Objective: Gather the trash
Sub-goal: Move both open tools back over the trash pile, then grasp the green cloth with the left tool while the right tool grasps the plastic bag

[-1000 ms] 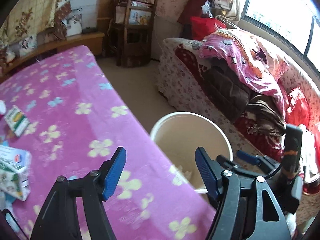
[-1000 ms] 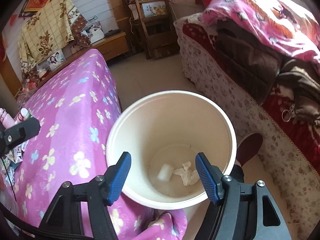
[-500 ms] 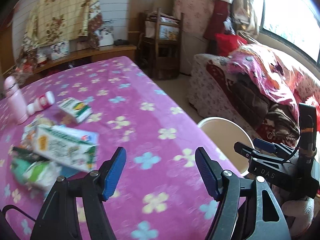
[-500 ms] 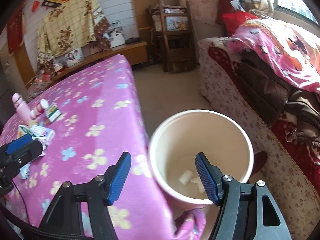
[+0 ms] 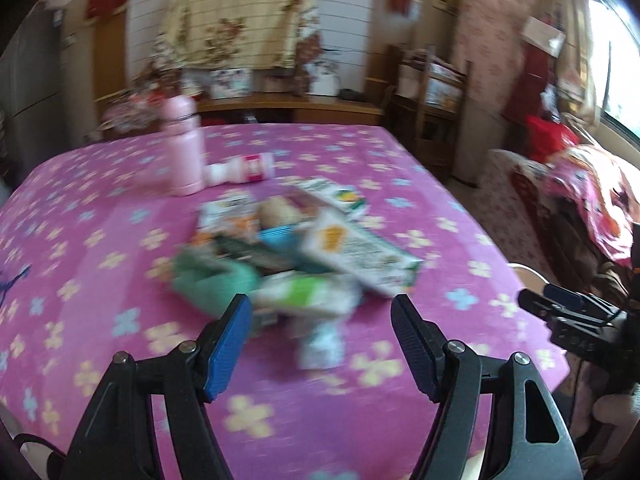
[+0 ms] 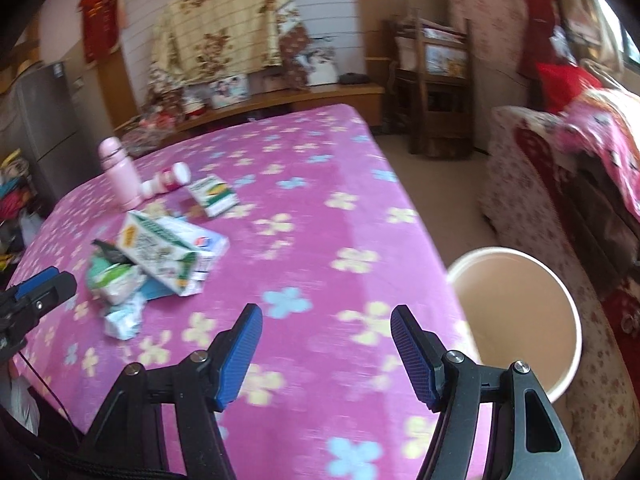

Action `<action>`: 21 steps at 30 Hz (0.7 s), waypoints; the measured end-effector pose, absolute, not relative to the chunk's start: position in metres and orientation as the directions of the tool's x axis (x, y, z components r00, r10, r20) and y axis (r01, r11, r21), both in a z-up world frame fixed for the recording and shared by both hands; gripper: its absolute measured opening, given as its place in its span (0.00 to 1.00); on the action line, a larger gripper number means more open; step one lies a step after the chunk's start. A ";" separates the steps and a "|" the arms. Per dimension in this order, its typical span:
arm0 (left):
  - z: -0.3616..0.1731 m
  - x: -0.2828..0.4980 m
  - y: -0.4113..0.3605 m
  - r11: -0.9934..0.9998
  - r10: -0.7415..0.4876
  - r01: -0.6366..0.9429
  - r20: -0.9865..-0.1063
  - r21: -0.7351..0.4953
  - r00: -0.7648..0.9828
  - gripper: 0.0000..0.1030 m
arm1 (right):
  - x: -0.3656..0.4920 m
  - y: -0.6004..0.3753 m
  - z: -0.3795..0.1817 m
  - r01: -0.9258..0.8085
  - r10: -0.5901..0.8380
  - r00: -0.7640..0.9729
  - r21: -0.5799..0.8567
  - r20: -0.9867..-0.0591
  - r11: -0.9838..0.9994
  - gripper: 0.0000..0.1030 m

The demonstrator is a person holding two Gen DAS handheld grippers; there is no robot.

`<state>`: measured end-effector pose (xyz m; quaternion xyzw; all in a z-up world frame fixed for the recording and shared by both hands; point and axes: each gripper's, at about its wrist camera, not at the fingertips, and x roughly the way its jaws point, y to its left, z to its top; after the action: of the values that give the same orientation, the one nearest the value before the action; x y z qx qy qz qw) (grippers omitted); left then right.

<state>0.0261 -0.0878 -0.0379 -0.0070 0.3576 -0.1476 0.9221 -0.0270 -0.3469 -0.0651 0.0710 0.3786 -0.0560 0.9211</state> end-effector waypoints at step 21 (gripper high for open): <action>-0.088 0.106 -0.009 0.962 -0.258 0.094 -0.746 -0.256 0.614 0.72 | 0.026 -0.230 -0.088 -0.172 0.269 0.592 0.207 -0.760 0.963 0.68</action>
<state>0.1056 -0.0091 -0.0876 -0.0961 0.4282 -0.0985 0.8931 0.0262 -0.2300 -0.0882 0.0556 0.4346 0.1239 0.8903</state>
